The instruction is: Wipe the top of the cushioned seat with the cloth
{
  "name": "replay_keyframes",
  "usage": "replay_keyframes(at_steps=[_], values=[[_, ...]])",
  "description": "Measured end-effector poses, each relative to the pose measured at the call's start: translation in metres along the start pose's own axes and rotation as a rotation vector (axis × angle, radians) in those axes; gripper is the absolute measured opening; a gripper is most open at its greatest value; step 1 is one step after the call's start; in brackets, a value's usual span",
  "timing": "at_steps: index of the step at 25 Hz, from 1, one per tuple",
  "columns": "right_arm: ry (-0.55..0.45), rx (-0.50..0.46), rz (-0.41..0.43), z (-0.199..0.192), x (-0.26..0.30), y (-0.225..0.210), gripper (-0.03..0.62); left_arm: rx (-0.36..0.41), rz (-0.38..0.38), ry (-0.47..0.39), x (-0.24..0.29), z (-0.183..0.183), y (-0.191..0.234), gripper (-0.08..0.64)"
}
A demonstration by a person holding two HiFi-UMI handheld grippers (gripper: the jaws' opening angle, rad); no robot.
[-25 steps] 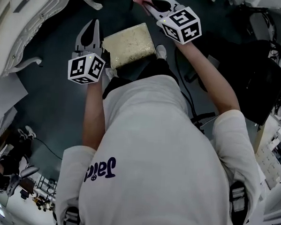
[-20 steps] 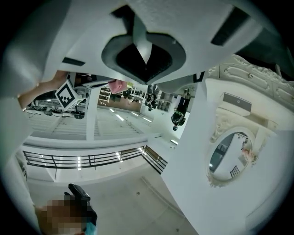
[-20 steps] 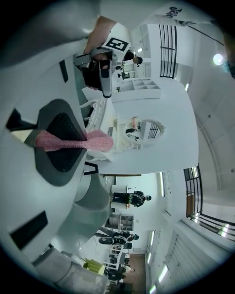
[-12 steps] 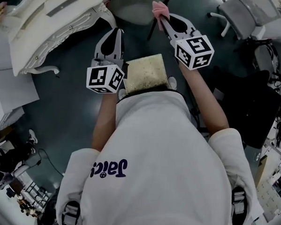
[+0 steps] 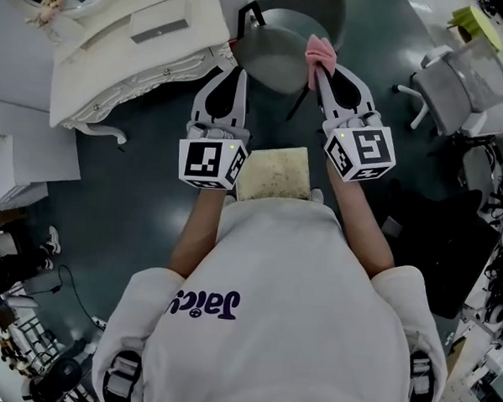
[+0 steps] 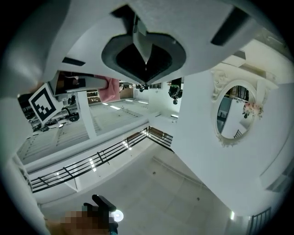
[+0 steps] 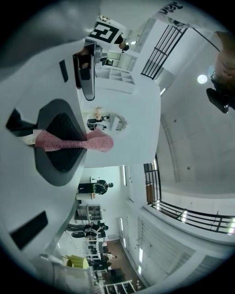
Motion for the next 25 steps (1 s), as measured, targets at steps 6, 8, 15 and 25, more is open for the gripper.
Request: replay_keyframes(at_steps=[6, 8, 15, 25], values=[[-0.003, 0.015, -0.011, 0.003, 0.007, -0.003, 0.025, -0.009, 0.0, -0.009, 0.008, 0.005, 0.003, 0.014], [0.007, 0.014, -0.013, 0.003, 0.01, -0.005, 0.025, -0.016, -0.005, -0.008, 0.011, 0.005, 0.003, 0.014], [0.025, 0.005, -0.001, 0.0, 0.016, -0.008, 0.025, -0.041, 0.0, -0.009, 0.018, 0.003, 0.006, 0.014], [0.05, 0.001, -0.002, -0.002, 0.024, -0.015, 0.023, -0.059, 0.009, -0.013, 0.024, 0.006, 0.008, 0.014]])
Point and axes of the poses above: the fingertips, and each gripper's own axes: x forward along the fingers, y to its left, z out of its top, the point moved 4 cm from there along -x, backward along the fingers, and after that the axes turned 4 degrees about x, right-handed, at the moved point
